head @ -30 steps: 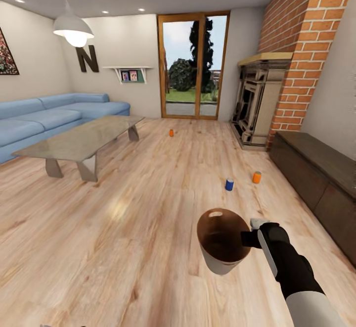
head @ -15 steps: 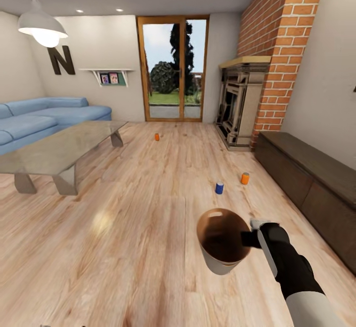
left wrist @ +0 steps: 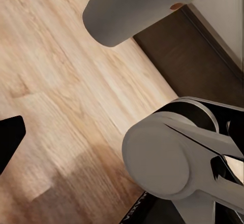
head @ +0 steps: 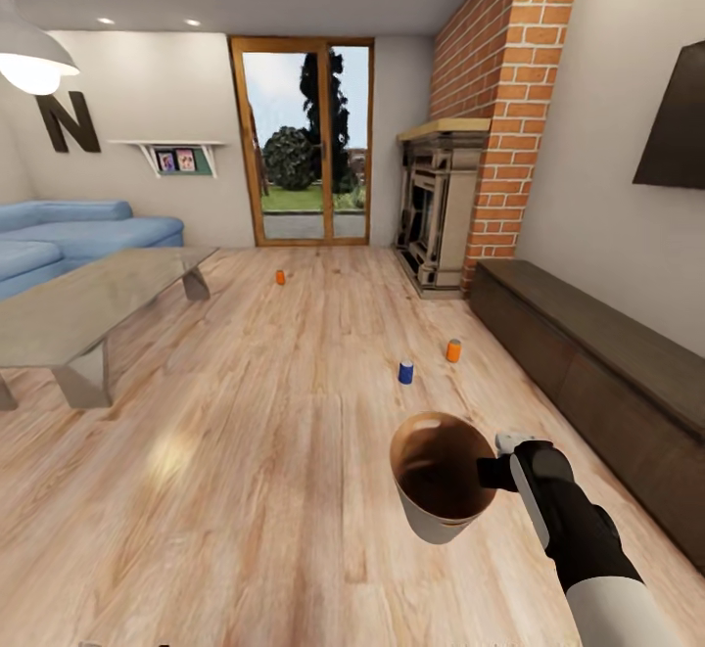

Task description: Put the three can of soda from the living room inside the tash can in the kitchen.

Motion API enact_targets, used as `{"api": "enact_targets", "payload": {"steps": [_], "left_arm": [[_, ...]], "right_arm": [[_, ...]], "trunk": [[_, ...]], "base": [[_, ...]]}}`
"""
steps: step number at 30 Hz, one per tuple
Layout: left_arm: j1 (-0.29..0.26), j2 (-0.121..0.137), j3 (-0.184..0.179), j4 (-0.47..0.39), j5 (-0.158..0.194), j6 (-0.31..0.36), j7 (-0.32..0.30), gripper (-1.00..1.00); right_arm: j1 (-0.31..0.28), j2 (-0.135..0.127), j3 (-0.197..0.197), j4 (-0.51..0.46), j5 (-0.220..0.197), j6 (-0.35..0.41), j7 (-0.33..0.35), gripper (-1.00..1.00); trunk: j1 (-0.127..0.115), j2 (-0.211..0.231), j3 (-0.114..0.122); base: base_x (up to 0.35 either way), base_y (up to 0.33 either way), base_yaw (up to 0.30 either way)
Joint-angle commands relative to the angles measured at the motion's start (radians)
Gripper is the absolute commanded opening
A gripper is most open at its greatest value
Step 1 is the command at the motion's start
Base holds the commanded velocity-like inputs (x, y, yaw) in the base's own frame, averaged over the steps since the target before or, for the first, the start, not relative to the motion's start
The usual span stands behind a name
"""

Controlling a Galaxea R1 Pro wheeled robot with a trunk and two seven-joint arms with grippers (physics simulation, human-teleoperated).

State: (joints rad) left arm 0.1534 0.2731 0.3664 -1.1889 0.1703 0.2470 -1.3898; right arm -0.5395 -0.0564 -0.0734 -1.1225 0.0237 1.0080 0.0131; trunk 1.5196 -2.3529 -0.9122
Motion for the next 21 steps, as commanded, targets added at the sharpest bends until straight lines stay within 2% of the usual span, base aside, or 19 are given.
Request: {"api": "enact_targets", "payload": {"steps": [1, 13, 21], "left_arm": [[0.0, 0.0, 0.0, 0.0, 0.0, 0.0, 0.0, 1.0], [0.0, 0.0, 0.0, 0.0, 0.0, 0.0, 0.0, 1.0], [0.0, 0.0, -0.001, 0.0, 0.0, 0.002, 0.0, 1.0]], "right_arm": [[0.0, 0.0, 0.0, 0.0, -0.013, 0.0, 0.004, -1.0], [0.0, 0.0, 0.0, 0.0, -0.013, 0.0, 0.004, -1.0], [0.0, 0.001, 0.0, 0.0, -0.013, 0.0, 0.004, -1.0]], "trunk": [[0.0, 0.0, 0.001], [0.0, 0.0, 0.012], [0.0, 0.0, 0.015]], "base": [[0.0, 0.0, -0.224], [0.007, 0.001, -0.224], [0.248, 0.095, -0.081]]}}
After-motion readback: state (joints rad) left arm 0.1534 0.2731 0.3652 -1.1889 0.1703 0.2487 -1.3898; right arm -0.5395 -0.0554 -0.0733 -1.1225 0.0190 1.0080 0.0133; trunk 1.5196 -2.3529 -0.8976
